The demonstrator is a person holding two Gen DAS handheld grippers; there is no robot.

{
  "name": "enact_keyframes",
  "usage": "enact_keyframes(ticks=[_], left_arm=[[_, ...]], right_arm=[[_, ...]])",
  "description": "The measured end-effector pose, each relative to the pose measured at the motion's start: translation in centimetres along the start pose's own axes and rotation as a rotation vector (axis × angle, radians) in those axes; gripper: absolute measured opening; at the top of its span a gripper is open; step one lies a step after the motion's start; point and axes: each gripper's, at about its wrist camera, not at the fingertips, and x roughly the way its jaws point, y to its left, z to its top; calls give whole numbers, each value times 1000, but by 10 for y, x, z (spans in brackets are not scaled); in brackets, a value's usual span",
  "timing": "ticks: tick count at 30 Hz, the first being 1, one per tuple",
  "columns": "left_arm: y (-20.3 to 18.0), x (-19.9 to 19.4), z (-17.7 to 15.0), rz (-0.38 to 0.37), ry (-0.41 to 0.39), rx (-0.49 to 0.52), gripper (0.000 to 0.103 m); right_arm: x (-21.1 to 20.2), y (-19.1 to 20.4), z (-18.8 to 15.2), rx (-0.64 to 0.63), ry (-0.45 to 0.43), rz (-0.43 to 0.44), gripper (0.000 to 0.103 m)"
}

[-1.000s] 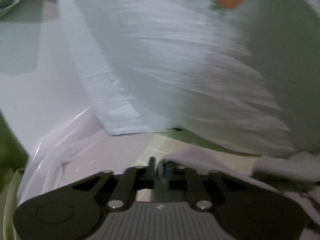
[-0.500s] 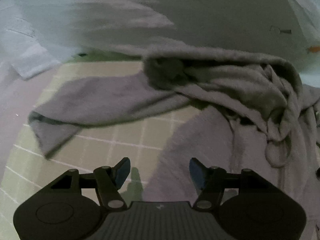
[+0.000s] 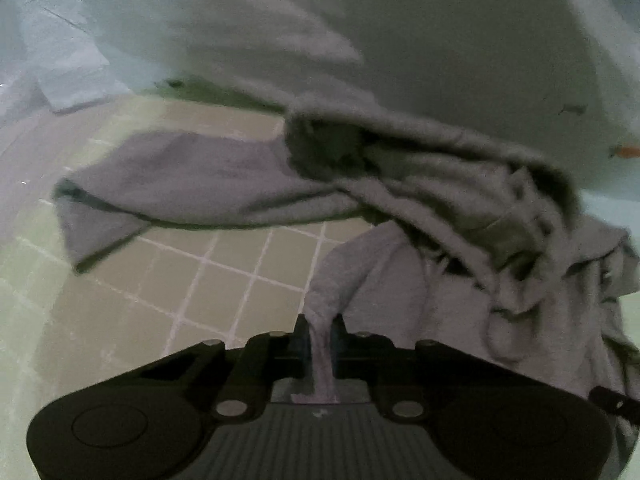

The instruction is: Fold clothes

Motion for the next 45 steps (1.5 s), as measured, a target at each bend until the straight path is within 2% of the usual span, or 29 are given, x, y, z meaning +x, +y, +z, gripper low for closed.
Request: enact_keyframes(ticks=[4, 7, 10, 12, 14, 15, 16, 17, 18, 20, 23, 26, 28, 30, 32, 35, 37, 41, 43, 45], left_arm=[[13, -72, -20, -37, -49, -93, 11], [19, -104, -58, 55, -33, -126, 11], [33, -99, -101, 84, 73, -221, 13], [27, -98, -118, 120, 98, -210, 22], [20, -96, -133, 159, 117, -188, 22], [16, -97, -135, 169, 113, -179, 24], [12, -98, -135, 177, 106, -171, 27], [8, -99, -135, 184, 98, -163, 37], [6, -99, -133, 185, 85, -173, 46], [0, -96, -128, 180, 58, -190, 56], [-18, -95, -117, 180, 29, -159, 59], [-37, -94, -107, 179, 0, -123, 59], [-49, -93, -100, 178, -20, -99, 59], [-62, -93, -93, 181, -39, -62, 66], [-73, -90, -91, 180, -43, -8, 67], [-84, -83, -94, 162, -25, 33, 67], [-89, -81, -99, 159, -8, 52, 67], [-95, -76, -105, 162, 20, 93, 67], [-96, -76, -105, 159, 20, 100, 67], [-97, -75, -106, 154, 24, 98, 67]], right_arm=[[-73, -12, -4, 55, -86, 100, 7], [-109, -25, -20, 63, -94, 137, 7], [-105, -44, -45, 105, -15, 124, 8], [-88, -57, -62, 154, 70, 108, 9], [-81, -63, -72, 164, 112, 88, 12], [-83, -64, -73, 146, 105, 69, 23], [-86, -65, -73, 129, 91, 52, 30], [-89, -67, -71, 114, 64, 39, 39], [-92, -68, -68, 101, 39, 25, 43], [-97, -74, -63, 83, -1, -9, 47], [-96, -97, -61, 124, -18, -36, 51], [-80, -123, -52, 210, -13, -36, 52], [-69, -132, -45, 227, 5, -73, 52], [-62, -132, -42, 183, 34, -113, 51], [-57, -128, -44, 130, 59, -134, 52], [-49, -131, -53, 127, 90, -121, 56], [-47, -130, -55, 120, 68, -115, 60], [-46, -125, -52, 44, 26, -161, 59], [-43, -125, -52, 14, 24, -185, 50], [-41, -125, -52, -25, 14, -203, 30]])
